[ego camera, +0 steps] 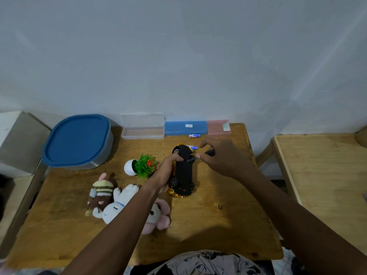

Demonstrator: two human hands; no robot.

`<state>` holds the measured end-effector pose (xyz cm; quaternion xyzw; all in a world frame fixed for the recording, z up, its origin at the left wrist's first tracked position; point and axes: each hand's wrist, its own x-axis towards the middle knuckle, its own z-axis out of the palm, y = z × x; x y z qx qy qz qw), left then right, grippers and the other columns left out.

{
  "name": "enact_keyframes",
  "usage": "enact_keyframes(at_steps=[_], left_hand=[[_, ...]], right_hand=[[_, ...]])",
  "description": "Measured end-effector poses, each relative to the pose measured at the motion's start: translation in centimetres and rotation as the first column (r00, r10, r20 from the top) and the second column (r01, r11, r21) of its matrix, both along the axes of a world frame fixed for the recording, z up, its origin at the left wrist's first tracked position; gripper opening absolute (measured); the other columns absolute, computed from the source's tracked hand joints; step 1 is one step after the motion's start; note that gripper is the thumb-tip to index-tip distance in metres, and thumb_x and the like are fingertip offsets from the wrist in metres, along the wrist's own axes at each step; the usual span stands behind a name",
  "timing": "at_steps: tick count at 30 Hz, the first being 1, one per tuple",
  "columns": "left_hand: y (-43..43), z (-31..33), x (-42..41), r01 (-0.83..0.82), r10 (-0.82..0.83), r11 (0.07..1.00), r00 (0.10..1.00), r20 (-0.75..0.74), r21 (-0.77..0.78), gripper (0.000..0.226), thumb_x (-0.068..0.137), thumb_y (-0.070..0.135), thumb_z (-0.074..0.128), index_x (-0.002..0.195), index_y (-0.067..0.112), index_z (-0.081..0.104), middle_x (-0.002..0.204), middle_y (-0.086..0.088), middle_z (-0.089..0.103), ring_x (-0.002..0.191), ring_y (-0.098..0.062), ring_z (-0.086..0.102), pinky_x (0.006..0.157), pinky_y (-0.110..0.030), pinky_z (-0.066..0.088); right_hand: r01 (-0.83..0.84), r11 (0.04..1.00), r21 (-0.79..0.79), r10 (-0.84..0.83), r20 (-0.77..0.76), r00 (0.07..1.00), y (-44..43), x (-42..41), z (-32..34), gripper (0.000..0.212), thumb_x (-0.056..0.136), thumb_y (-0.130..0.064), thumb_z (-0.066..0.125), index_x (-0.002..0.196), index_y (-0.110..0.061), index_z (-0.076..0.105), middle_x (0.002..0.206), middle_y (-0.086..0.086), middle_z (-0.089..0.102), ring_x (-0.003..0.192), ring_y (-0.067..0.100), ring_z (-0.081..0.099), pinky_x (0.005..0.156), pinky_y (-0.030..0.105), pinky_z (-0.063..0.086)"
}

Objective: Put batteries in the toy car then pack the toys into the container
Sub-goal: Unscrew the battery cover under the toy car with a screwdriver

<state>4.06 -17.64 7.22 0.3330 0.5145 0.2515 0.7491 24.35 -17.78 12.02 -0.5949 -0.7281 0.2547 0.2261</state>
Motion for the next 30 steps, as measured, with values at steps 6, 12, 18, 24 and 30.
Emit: enact_keyframes(at_steps=[6, 12, 18, 24, 30], left_hand=[[-0.1, 0.0, 0.0, 0.015, -0.015, 1.0, 1.0, 0.003, -0.016, 0.042, 0.094, 0.031, 0.042, 0.127, 0.008, 0.053, 0.103, -0.02, 0.061, 0.088, -0.03, 0.061, 0.072, -0.036, 0.053], [-0.1, -0.2, 0.2, -0.012, 0.012, 1.0, 1.0, 0.018, -0.015, 0.045, 0.091, 0.034, 0.047, 0.128, 0.011, 0.054, 0.107, -0.021, 0.062, 0.093, -0.033, 0.061, 0.075, -0.039, 0.053], [-0.1, -0.4, 0.2, -0.023, 0.024, 0.999, 0.999, 0.025, -0.041, 0.043, 0.093, 0.031, 0.044, 0.127, 0.006, 0.054, 0.099, -0.019, 0.063, 0.085, -0.031, 0.062, 0.071, -0.036, 0.054], [0.0, -0.3, 0.2, -0.017, 0.017, 0.999, 1.0, 0.002, -0.035, 0.044, 0.092, 0.032, 0.045, 0.126, 0.006, 0.056, 0.097, -0.018, 0.065, 0.086, -0.031, 0.063, 0.07, -0.036, 0.053], [0.1, -0.3, 0.2, -0.033, 0.033, 0.999, 0.999, 0.001, -0.03, 0.056, 0.082, 0.039, 0.053, 0.126, 0.006, 0.057, 0.1, -0.02, 0.066, 0.087, -0.033, 0.064, 0.072, -0.038, 0.054]], right_hand=[[-0.017, 0.999, -0.028, 0.016, -0.015, 1.0, -0.1, 0.0, 0.2, 0.021, 0.089, -0.024, 0.07, 0.109, -0.021, 0.069, 0.089, -0.008, 0.066, 0.074, 0.006, 0.061, 0.069, 0.021, 0.049], [-0.025, 0.999, -0.038, 0.025, 0.023, 0.999, -0.1, 0.0, 0.0, 0.024, 0.087, -0.032, 0.071, 0.107, -0.018, 0.068, 0.095, -0.004, 0.067, 0.077, 0.005, 0.059, 0.069, 0.022, 0.048], [0.006, 0.998, -0.055, -0.006, 0.009, 1.0, 0.0, 0.1, -0.4, 0.017, 0.092, -0.029, 0.065, 0.088, -0.016, 0.075, 0.084, -0.004, 0.07, 0.076, 0.008, 0.06, 0.071, 0.03, 0.053], [-0.063, 0.998, -0.018, 0.063, -0.048, 0.997, -0.1, 0.1, 0.4, 0.023, 0.078, -0.018, 0.081, 0.099, -0.016, 0.074, 0.082, -0.012, 0.061, 0.072, 0.002, 0.054, 0.064, 0.017, 0.04], [0.001, 0.995, -0.101, 0.013, 0.139, 0.99, 0.2, 0.0, -0.5, 0.047, 0.094, -0.043, 0.059, 0.066, -0.006, 0.067, 0.059, 0.013, 0.059, 0.05, 0.014, 0.044, 0.052, 0.029, 0.035]])
